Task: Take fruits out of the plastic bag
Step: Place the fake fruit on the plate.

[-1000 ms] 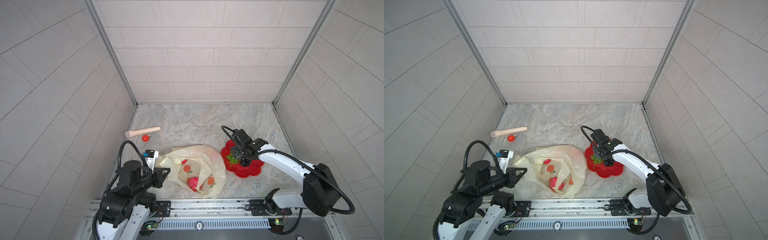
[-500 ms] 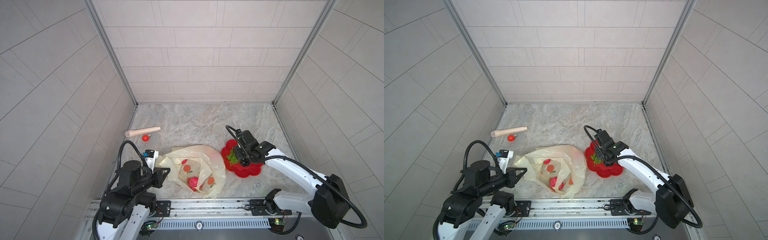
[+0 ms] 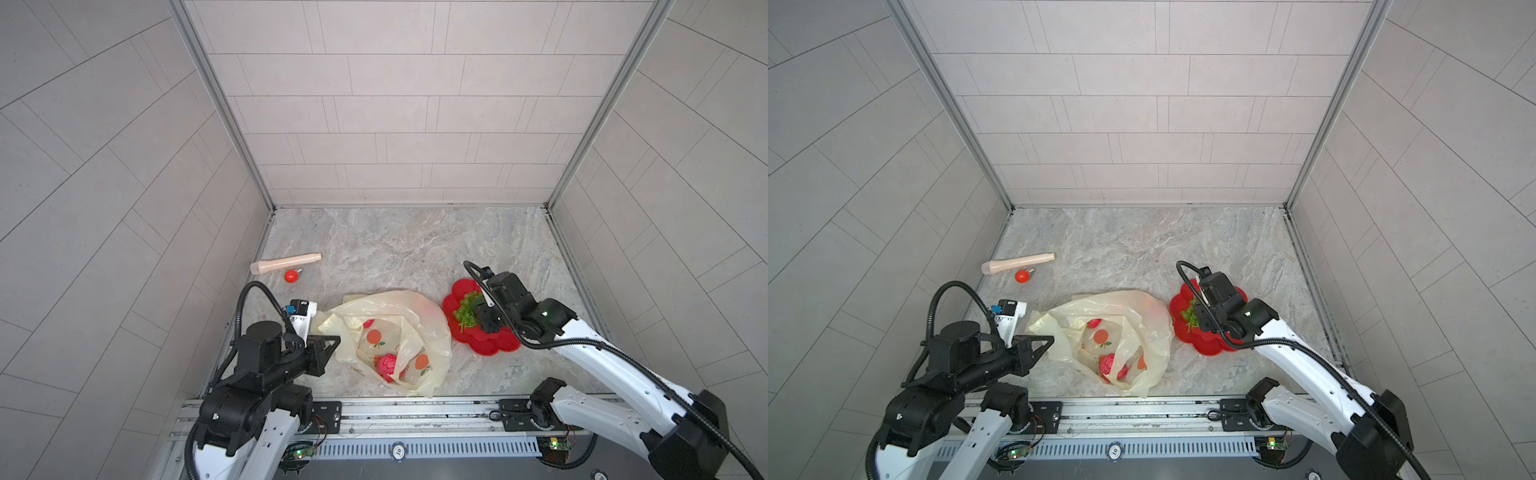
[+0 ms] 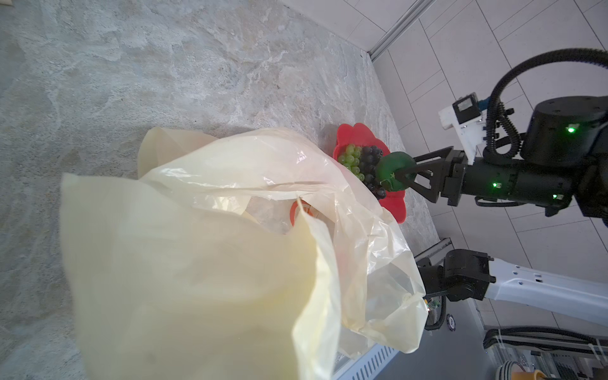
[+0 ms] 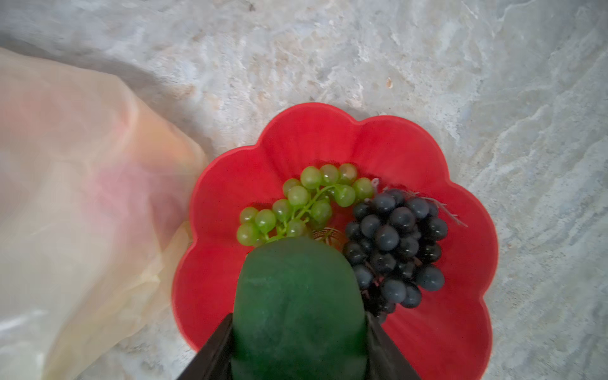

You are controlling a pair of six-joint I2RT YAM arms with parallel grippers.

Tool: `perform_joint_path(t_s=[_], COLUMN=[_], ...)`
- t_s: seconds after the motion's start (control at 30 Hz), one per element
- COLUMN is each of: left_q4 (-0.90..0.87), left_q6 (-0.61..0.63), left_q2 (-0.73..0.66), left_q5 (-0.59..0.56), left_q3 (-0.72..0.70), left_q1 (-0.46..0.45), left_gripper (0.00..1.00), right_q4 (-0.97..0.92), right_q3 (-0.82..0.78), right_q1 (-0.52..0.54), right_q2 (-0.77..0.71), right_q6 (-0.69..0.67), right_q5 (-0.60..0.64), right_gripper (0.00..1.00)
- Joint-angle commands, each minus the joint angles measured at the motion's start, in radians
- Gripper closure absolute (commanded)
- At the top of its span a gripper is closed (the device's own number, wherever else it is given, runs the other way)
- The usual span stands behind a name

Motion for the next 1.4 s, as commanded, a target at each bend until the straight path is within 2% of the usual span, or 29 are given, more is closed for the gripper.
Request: perform_joint_path(t_s=[0.0,0.13,0.37,0.47,0.57,0.77,1.0,1.23,1.37], left_q4=[0.014,0.015,0.015,0.014,0.015,0.016,0.016,0.016,0.016], left_q6=[-0.005,-0.004,-0.005,-0.005,-0.004,-0.005,-0.005,-0.005,-0.005], left_q2=[-0.013,-0.019,-0.021,-0.024,-0.023,-0.021,-0.021,-0.022,-0.023], left_q5=[-0.002,-0.005,-0.002,-0.002,-0.002,0.001,0.001,0.000,0.000], left_q3=[-0.011,-0.011,-0.013,-0.013,-0.012,-0.014,-0.014,-0.013,-0.014], left_q1=[0.004,0.003,0.004,0.004,0.004,0.002,0.004,0.003,0.003], left_gripper=[0.98,0.98,0.98,0.98,0.98,0.98,0.97,0.97,0.97], right_q4=[0.015,-0.013,0.012,0.003,-0.033,-0.048,-0.055,-0.080,-0.076], right_q3=[-0.048,-0.070,-0.107,-0.097,-0.065,-0.047,-0.051,-0.035,-0.033], right_q1=[0.016,0.033,0.082,0.110,0.130,0.173,0.189,0.204,0.206], right_q2=[-0.044,-0.056,-0.015,0.031,0.075,0.110,0.082,0.029,0.015], right_q6=[0.049,0.110,0.119,0.125,0.120,0.120,0.135,0.164,0.152], right_q5=[-0.053,-0.041,0.008,0.045,0.062,0.072,0.069,0.118,0.109], right_gripper=[0.52,0.52,0.51,0.46,0.35,0.29,0.31,0.29,0.33])
